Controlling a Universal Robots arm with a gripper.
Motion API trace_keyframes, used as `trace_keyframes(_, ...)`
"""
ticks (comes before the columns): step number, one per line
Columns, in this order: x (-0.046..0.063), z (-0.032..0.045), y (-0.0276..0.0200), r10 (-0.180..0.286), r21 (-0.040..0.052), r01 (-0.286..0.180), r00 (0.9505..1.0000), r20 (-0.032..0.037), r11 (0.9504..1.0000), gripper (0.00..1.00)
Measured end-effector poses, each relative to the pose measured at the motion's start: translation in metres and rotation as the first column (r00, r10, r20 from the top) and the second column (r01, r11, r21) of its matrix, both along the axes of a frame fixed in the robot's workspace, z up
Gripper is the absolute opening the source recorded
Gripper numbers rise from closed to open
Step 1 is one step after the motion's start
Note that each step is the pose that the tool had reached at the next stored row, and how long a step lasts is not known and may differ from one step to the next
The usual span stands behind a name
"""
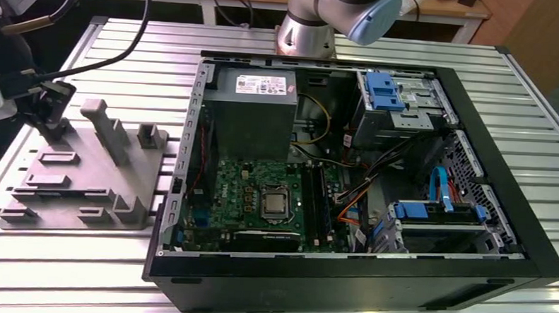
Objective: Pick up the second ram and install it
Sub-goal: 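Reach for the second ram, then pick up the second ram and move it above second insertion slot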
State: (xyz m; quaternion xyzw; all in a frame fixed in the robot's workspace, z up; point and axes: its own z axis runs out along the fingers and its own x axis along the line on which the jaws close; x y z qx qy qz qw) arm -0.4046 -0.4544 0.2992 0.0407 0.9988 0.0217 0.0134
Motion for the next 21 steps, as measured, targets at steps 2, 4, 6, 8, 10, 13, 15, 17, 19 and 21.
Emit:
trace_keyframes(2, -0.001, -0.0027, -0.0009, 0.0, 0.0, 0.0, 1.0, 0.0, 1.0, 0.07)
trace_keyframes(4, -0.002, -0.0054, -0.0019, 0.0, -0.0001, 0.0, 1.0, -0.0001, 1.0, 0.07)
trace_keyframes(6, -0.003, -0.0082, -0.0028, 0.0, -0.0001, 0.0, 1.0, -0.0001, 1.0, 0.07)
trace_keyframes(8, -0.004, -0.0111, -0.0036, 0.0, -0.0002, 0.0, 1.0, -0.0003, 1.0, 0.07)
trace_keyframes(10, -0.005, -0.0136, -0.0044, 0.0, -0.0002, 0.0, 1.0, -0.0002, 1.0, 0.07)
trace_keyframes(13, -0.009, -0.0156, -0.0054, 0.0, -0.0001, 0.0, 1.0, 0.0, 1.0, 0.07)
trace_keyframes(15, -0.012, -0.0164, -0.0059, 0.0, -0.0001, 0.0, 1.0, -0.0001, 1.0, 0.07)
trace_keyframes(17, -0.014, -0.0167, -0.0063, 0.0, -0.0001, 0.0, 1.0, -0.0001, 1.0, 0.07)
trace_keyframes(19, -0.014, -0.0166, -0.0063, 0.0, -0.0001, 0.0, 1.0, -0.0001, 1.0, 0.07)
trace_keyframes(21, -0.015, -0.0167, -0.0063, 0.0, -0.0001, 0.0, 1.0, -0.0001, 1.0, 0.07)
